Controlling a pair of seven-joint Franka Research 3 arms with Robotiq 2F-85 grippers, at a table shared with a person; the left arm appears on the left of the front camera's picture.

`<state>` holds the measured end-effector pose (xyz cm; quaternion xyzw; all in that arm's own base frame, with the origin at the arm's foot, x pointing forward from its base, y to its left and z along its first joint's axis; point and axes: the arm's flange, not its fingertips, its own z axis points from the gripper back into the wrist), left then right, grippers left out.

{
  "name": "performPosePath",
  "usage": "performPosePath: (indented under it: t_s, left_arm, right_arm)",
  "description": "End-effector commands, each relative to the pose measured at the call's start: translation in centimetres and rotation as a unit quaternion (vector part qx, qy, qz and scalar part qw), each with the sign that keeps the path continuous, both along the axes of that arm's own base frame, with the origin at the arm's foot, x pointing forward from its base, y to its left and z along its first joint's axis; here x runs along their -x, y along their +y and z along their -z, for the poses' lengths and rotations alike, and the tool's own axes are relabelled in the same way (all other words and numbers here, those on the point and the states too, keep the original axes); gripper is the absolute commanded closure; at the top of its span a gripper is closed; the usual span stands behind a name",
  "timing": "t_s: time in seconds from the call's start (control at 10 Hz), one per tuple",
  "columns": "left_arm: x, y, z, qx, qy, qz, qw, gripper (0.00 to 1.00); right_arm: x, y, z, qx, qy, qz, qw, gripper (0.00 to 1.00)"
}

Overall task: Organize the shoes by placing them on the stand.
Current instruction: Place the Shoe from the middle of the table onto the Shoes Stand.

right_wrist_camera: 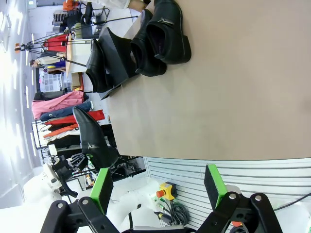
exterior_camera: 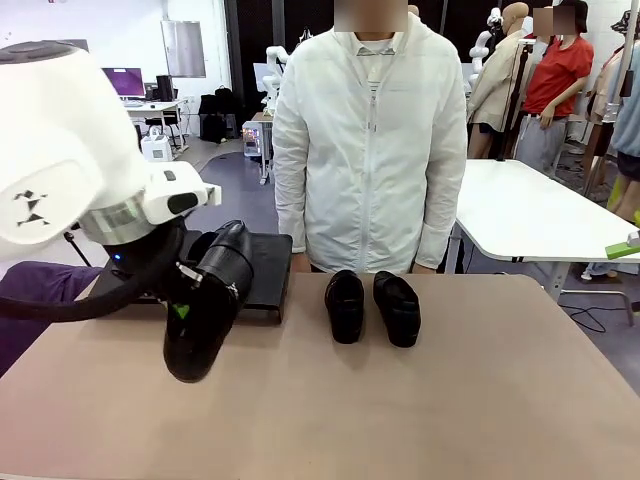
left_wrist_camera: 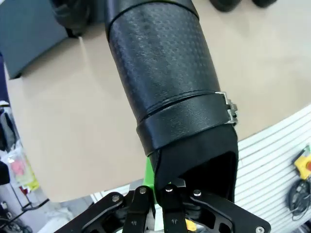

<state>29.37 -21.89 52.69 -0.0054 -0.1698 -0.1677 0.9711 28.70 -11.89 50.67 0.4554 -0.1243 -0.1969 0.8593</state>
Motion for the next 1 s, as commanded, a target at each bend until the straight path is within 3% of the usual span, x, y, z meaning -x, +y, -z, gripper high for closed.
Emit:
performPosePath:
  t_s: [0.0, 0.3, 0.4, 0.5, 0.7, 0.8, 0.9]
  left_arm:
    - [-0.1, -2.1, -0.2, -0.013, 0.023, 0.017, 0.999, 1.00]
    - [0.2, -1.9, 1.0, -0.017, 0.023, 0.020, 0.999, 1.00]
    - [-4.9, -1.6, -0.1, 0.029, 0.075, 0.032, 0.996, 1.00]
    - [-9.8, -1.0, -0.9, 0.077, 0.091, -0.015, 0.993, 1.00]
    - [-16.3, 0.2, -0.8, 0.154, 0.060, -0.090, 0.982, 1.00]
    - [-19.4, 0.5, -0.4, 0.159, 0.032, -0.118, 0.980, 1.00]
    - [-22.0, 0.8, 0.3, 0.168, 0.025, -0.119, 0.978, 1.00]
  right_arm:
    - [-0.1, -0.1, 0.0, -0.007, -0.012, -0.004, 1.000, 0.00]
    - [-0.1, -0.1, 0.0, -0.007, -0.012, -0.004, 1.000, 0.00]
    - [-0.1, -0.1, 0.0, -0.007, -0.012, -0.004, 1.000, 0.00]
    - [-0.1, -0.1, 0.0, -0.007, -0.012, -0.004, 1.000, 0.00]
    - [-0.1, -0.1, 0.0, -0.007, -0.012, -0.004, 1.000, 0.00]
    - [-0.1, -0.1, 0.0, -0.007, -0.012, -0.004, 1.000, 0.00]
    - [-0.1, -0.1, 0.0, -0.007, -0.012, -0.004, 1.000, 0.00]
